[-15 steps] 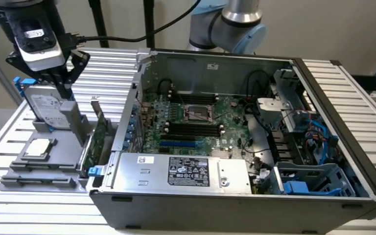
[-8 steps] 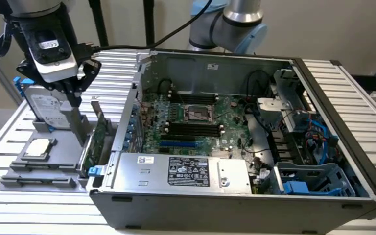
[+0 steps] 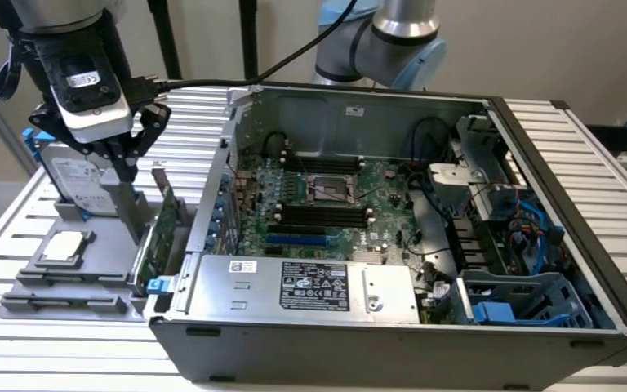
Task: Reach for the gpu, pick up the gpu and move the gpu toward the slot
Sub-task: 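Pick up the gpu and move the gpu toward the slot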
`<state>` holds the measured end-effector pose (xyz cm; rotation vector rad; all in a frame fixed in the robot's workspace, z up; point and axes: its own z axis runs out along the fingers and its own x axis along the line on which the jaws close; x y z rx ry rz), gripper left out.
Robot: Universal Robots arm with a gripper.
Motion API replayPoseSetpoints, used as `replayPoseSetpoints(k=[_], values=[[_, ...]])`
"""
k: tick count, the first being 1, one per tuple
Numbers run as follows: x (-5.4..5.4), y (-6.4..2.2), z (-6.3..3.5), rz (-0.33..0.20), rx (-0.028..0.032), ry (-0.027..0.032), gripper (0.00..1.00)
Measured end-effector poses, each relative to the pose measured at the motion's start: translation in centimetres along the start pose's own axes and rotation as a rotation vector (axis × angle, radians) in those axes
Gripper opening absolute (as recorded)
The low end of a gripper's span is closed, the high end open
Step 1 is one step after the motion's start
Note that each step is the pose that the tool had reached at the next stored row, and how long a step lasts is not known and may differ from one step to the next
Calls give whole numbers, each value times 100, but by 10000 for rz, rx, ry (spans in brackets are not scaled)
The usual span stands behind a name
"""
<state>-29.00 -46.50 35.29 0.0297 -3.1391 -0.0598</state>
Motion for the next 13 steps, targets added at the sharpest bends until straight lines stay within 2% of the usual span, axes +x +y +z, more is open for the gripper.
replayPoseSetpoints(k=[10,13], values=[[10,1,7,0,0,-1,11],[29,28,13,1,10,1,11]])
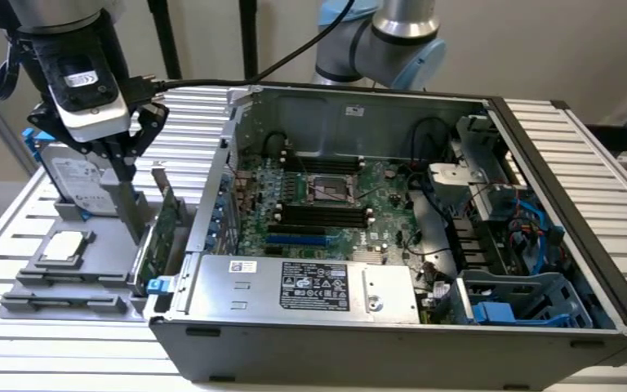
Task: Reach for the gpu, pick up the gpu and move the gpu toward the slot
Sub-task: 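Pick up the gpu and move the gpu toward the slot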
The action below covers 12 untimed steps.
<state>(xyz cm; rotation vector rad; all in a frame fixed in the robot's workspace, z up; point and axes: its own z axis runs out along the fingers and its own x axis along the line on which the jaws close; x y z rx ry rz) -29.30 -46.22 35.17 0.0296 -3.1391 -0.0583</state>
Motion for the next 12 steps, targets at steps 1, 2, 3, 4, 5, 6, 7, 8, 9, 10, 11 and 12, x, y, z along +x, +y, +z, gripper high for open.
replayPoseSetpoints(k=[1,2,3,4,5,6,7,8,9,10,11,12], values=[[1,13,0,0,9,0,11],[1,19,1,0,18,-1,12],[1,22,1,0,25,0,12],[1,22,1,-1,27,0,17],[1,22,1,-2,28,0,17],[1,22,1,-2,29,0,24],[1,23,1,-1,29,0,30],[1,23,2,-1,30,1,36],[1,23,7,-1,28,-1,36],[2,23,20,2,29,-3,36],[6,22,39,11,30,-13,42],[10,22,57,20,29,-25,42]])
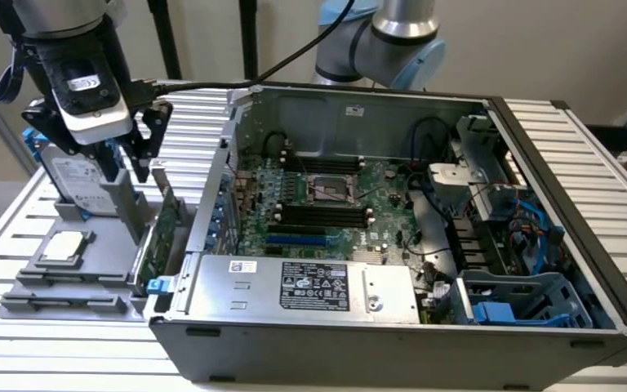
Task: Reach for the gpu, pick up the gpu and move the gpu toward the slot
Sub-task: 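Pick up the gpu and move the gpu toward the slot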
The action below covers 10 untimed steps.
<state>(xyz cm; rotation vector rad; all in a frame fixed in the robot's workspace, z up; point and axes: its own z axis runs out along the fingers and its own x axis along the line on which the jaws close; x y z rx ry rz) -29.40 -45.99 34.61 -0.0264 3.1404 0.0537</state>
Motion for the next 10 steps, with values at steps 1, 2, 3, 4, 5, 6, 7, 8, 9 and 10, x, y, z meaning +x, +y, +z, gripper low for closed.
replayPoseSetpoints(k=[1,2,3,4,5,6,7,8,9,10], values=[[4,-1,18,13,0,-10,42],[11,-3,36,41,0,-18,42],[17,-5,54,80,0,-26,42],[21,-6,72,133,0,-34,42],[25,-7,90,195,1,-40,42],[28,-9,108,262,1,-48,42],[30,-10,127,335,1,-54,42],[32,-11,145,403,1,-59,42],[35,-12,163,463,1,-64,42],[37,-12,181,514,1,-67,42]])
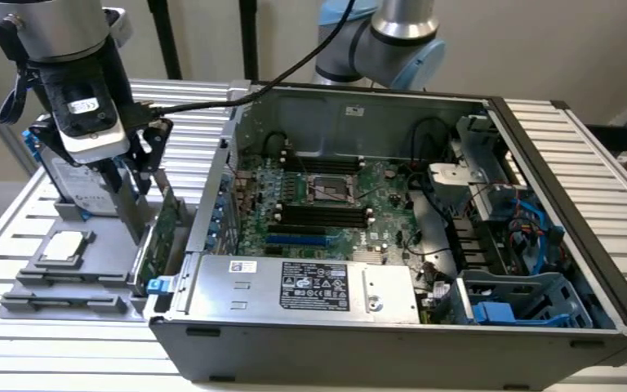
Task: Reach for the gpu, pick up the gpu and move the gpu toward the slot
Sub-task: 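Pick up the gpu and move the gpu toward the slot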
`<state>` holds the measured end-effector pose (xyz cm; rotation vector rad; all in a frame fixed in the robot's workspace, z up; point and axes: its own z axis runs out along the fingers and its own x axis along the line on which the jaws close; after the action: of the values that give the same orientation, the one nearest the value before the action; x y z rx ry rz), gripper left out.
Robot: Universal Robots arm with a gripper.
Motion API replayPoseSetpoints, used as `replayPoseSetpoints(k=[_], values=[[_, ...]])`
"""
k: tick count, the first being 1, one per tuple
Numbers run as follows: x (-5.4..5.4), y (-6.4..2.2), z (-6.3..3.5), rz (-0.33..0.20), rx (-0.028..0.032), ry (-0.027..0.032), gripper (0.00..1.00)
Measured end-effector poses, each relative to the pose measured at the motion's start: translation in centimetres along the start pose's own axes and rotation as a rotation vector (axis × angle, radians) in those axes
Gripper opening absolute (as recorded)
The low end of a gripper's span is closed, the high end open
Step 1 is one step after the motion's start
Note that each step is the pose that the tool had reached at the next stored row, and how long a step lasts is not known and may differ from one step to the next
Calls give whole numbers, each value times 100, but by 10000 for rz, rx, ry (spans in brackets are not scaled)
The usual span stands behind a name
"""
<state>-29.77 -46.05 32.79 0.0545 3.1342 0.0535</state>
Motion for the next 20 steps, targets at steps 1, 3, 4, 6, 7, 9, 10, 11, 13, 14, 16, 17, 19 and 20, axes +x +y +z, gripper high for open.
replayPoseSetpoints(k=[1,3,4,6,7,9,10,11,13,14,16,17,19,20], values=[[2,-1,18,47,1,-2,42],[6,-3,54,113,1,-6,42],[7,-4,73,134,1,-6,42],[8,-6,109,151,1,-7,42],[9,-8,126,153,1,-8,42],[8,-17,163,152,1,-8,42],[8,-22,181,152,1,-7,42],[8,-27,198,152,3,-6,42],[8,-38,236,152,1,-8,42],[8,-43,253,152,1,-8,42],[8,-54,289,152,1,-8,42],[8,-60,307,152,1,-8,42],[8,-70,342,152,1,-7,42],[8,-75,360,152,1,-8,42]])
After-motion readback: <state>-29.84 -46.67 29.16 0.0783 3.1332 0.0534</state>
